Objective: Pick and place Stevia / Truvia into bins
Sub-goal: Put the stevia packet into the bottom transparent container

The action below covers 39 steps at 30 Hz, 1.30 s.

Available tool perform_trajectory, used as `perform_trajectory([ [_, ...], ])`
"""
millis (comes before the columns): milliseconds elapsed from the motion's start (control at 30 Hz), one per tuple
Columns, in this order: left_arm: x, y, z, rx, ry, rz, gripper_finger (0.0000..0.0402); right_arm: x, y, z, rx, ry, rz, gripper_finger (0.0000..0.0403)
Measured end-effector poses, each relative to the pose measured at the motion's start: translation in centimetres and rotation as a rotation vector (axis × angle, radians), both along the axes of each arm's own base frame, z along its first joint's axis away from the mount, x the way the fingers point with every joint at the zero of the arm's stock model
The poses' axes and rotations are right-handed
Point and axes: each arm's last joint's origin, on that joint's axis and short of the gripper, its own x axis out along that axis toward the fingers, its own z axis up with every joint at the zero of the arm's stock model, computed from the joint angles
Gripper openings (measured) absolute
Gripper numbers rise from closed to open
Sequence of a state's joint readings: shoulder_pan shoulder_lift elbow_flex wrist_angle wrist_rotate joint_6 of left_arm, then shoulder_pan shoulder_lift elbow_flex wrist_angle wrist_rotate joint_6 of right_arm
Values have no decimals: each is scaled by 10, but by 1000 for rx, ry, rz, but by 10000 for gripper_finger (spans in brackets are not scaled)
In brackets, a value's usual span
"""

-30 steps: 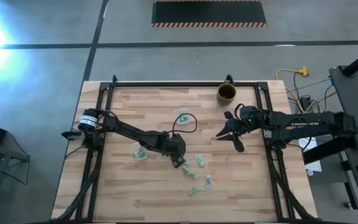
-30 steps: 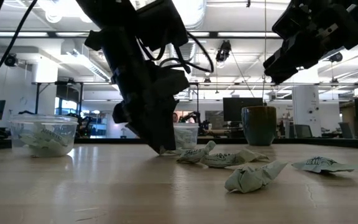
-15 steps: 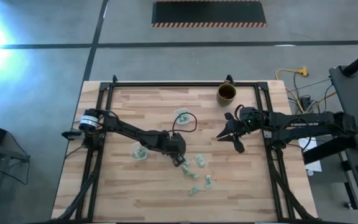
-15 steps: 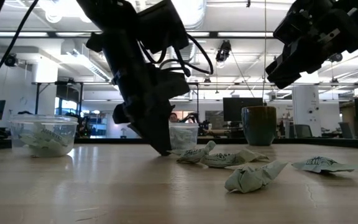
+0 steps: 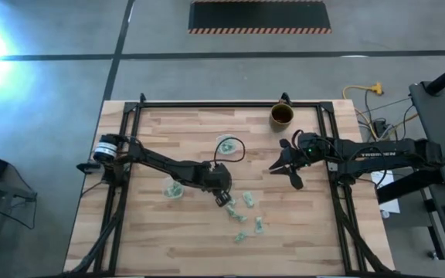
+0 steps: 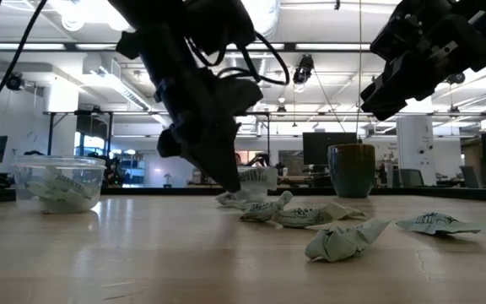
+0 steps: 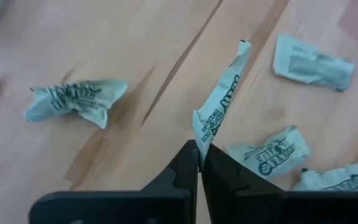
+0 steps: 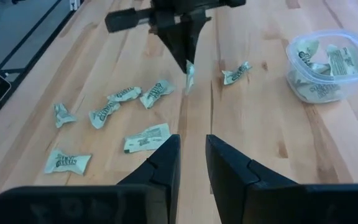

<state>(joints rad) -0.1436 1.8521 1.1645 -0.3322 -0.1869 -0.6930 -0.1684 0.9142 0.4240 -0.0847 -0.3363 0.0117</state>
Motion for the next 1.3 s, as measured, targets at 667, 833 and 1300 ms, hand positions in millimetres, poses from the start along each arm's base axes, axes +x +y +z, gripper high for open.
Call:
perform_trajectory([
  [667, -63, 0, 76, 18, 70, 26, 0, 1, 0, 1, 1, -12, -1, 68],
  [833, -92, -5, 89, 16, 178, 58, 0, 1, 0, 1, 1, -12, -1, 68],
  [1300, -144, -25, 97, 33, 445, 119, 0, 1, -1, 1, -22, -12, -17, 68],
])
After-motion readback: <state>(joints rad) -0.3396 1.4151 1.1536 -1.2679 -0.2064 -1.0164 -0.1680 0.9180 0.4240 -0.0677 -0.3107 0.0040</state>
